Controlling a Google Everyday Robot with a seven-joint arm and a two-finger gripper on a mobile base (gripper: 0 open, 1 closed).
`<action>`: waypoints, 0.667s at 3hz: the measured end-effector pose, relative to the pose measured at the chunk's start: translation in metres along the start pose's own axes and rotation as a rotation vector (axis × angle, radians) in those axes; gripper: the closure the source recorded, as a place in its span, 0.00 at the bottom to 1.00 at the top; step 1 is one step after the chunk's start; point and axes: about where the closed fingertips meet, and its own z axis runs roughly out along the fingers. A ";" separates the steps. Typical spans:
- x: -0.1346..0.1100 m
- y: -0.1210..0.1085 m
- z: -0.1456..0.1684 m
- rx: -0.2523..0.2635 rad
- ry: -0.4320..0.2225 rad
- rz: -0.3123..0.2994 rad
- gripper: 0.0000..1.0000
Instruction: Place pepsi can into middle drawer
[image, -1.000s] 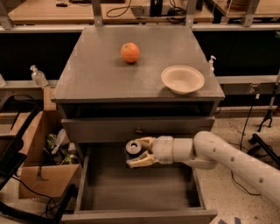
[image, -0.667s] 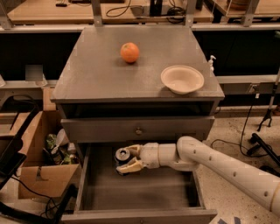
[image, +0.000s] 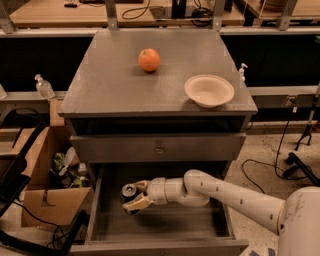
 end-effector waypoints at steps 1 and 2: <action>0.038 0.002 0.002 0.078 0.031 0.061 0.97; 0.035 0.003 0.004 0.068 0.028 0.058 0.74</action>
Offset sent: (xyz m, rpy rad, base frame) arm -0.0069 -0.0071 -0.0316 -0.0252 0.0385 -0.0725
